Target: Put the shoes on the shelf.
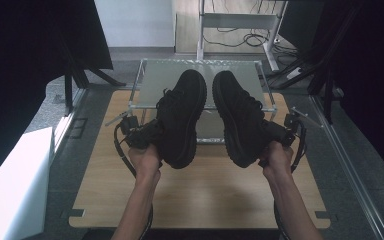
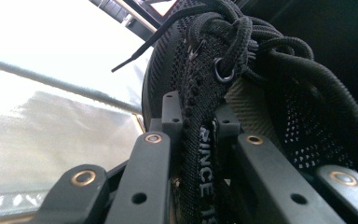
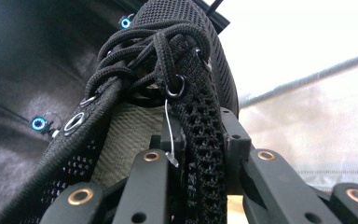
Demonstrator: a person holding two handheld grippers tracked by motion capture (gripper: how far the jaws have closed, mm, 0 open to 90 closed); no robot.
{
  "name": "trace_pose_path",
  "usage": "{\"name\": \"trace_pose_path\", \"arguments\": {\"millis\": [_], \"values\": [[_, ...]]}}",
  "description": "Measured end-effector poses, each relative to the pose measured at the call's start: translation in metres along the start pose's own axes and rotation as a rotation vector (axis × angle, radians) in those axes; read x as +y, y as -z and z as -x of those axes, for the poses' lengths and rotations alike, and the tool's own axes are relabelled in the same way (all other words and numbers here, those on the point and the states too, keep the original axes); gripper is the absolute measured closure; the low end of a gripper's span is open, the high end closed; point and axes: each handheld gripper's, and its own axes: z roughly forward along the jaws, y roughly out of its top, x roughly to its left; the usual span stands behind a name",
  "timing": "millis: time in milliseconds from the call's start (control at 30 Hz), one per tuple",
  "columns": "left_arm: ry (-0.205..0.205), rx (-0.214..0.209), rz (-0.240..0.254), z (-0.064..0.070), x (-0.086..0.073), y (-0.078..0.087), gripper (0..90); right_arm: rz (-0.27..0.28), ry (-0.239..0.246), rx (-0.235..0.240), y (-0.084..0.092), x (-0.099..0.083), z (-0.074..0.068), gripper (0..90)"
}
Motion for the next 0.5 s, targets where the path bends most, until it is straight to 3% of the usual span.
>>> {"name": "trace_pose_path", "arguments": {"millis": [500], "values": [[-0.005, 0.067, -0.009, 0.007, 0.032, -0.040, 79.9, 0.041, -0.039, -0.071, -0.027, 0.033, 0.003, 76.0]]}}
